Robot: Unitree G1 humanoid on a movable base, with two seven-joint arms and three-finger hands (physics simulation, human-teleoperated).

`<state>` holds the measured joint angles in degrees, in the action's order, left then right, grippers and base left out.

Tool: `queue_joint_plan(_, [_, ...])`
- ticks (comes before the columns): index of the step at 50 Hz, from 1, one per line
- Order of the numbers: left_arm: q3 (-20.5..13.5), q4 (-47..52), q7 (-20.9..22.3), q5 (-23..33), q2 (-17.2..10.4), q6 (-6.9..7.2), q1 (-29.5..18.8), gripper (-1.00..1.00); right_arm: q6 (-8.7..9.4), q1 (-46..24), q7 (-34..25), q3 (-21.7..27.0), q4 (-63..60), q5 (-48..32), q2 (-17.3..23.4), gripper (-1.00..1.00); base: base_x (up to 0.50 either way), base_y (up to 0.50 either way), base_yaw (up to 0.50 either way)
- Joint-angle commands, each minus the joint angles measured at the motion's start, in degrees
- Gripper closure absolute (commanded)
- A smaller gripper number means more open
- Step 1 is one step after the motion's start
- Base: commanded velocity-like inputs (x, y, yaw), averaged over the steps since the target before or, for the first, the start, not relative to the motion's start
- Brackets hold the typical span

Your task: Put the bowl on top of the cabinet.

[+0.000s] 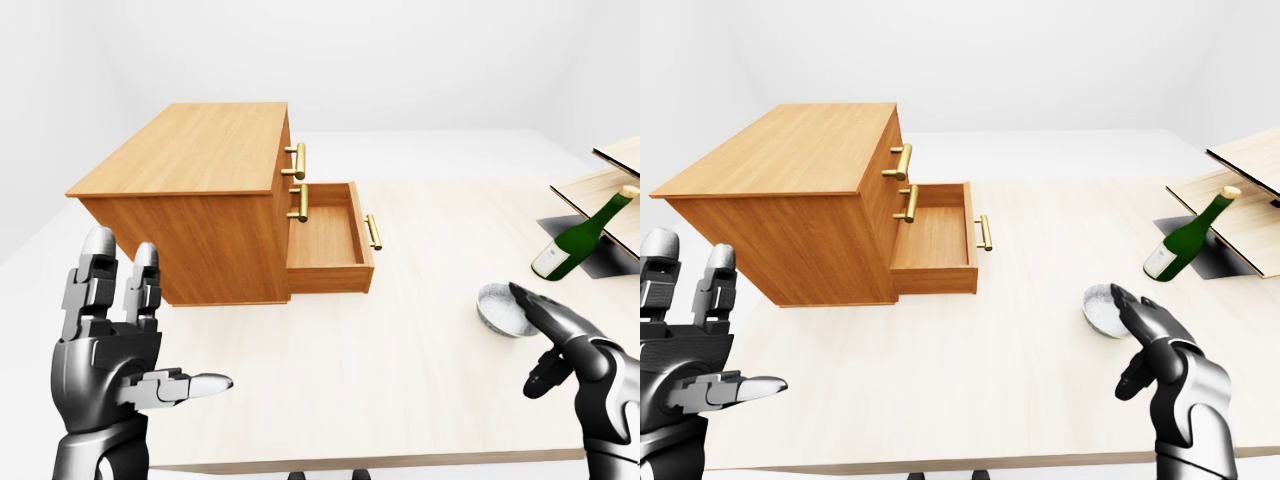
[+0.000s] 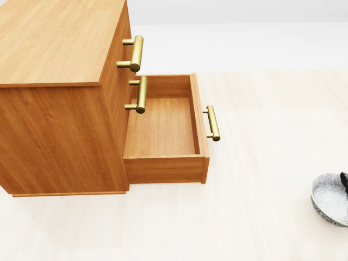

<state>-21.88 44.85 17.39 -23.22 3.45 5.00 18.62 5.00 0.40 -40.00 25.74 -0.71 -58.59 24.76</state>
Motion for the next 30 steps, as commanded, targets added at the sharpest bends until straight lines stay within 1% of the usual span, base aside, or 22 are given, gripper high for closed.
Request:
queue_joint_plan(1, [1.26, -6.72, -0.99, 1.93, 0.26, 0.0, -1.75, -1.0, 0.0, -2.43, 0.0, 0.91, 2.91, -2.14, 0.71, -1.0, 0.0, 0.0, 0.0])
queue_joint_plan(14, [1.23, -6.71, -0.95, 1.96, 0.3, 0.0, -1.77, -1.0, 0.0, -2.37, 0.0, 0.75, 2.9, -1.92, 0.83, -1.0, 0.0, 0.0, 0.0])
queue_joint_plan(15, [1.17, -6.74, -0.94, 1.9, 0.28, 0.0, -1.81, -1.0, 0.0, -3.37, 0.0, 1.27, 3.84, -0.86, 1.17, -1.0, 0.0, 0.0, 0.0])
queue_joint_plan(17, [1.04, -6.84, -1.0, 1.81, 0.23, 0.0, -1.94, -1.0, 0.0, -4.59, 0.0, 1.49, 8.25, -0.35, 3.31, -1.0, 0.0, 0.0, 0.0])
queue_joint_plan(20, [1.12, -6.85, -0.95, 1.91, 0.29, 0.0, -1.84, -1.0, 0.0, -5.92, 0.0, 2.5, 10.65, 2.08, 5.3, -1.0, 0.0, 0.0, 0.0])
queue_joint_plan(30, [1.27, -7.16, -0.82, 2.12, 0.28, 0.0, -1.82, -1.0, 0.0, -7.38, 0.0, 1.4, 17.21, 7.78, 8.11, -1.0, 0.0, 0.0, 0.0])
